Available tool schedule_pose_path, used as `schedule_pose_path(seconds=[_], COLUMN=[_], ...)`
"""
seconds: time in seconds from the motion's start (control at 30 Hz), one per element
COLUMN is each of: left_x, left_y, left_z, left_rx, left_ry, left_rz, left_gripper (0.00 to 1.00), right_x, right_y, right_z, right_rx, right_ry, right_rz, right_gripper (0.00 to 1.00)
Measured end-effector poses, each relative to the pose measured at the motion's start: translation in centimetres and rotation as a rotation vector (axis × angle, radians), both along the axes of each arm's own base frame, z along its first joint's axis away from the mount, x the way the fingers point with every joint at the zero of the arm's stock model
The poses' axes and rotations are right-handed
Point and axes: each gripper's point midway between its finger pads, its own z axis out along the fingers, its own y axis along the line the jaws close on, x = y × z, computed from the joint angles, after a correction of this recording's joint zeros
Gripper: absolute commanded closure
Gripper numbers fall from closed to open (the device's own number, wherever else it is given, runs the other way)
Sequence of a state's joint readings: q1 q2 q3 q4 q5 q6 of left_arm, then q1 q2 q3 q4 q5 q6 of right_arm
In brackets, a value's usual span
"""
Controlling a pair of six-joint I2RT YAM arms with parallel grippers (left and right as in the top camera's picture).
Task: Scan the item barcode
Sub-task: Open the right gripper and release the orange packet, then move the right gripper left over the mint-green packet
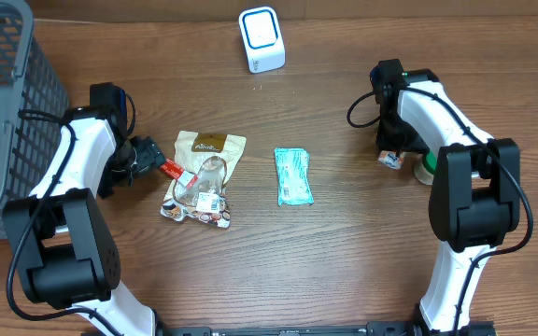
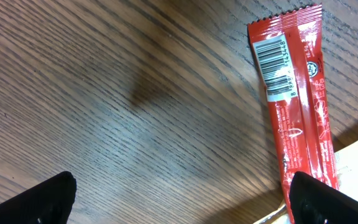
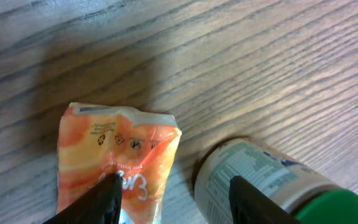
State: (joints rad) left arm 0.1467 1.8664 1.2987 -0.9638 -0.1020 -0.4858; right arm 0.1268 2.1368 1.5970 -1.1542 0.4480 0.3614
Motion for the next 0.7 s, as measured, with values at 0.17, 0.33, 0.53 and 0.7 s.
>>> schedule_pose_path(seconds=[0.17,0.33,0.53,0.7], left_x=[0.0,0.0,0.0,0.0], left_y=[0.0,0.0,0.0,0.0], left_z=[0.0,0.0,0.0,0.0], left_rx=[0.0,0.0,0.0,0.0], left_ry=[0.0,0.0,0.0,0.0], left_rz=[0.0,0.0,0.0,0.0], left_gripper=[0.0,0.01,0.01,0.0], right_x=[0.9,1.2,-0.2,-1.8], right_y=[1.0,4.0,8.9,12.5], right_z=[1.8,2.4,1.7,1.1], right_rx=[0.022,0.139,0.361,0.444], right_ry=[-0.016,-0.012,0.045,0.091], right_rz=[0.013,0.032,0.041,0.044], right_gripper=[0.43,0.49,0.62,0.62])
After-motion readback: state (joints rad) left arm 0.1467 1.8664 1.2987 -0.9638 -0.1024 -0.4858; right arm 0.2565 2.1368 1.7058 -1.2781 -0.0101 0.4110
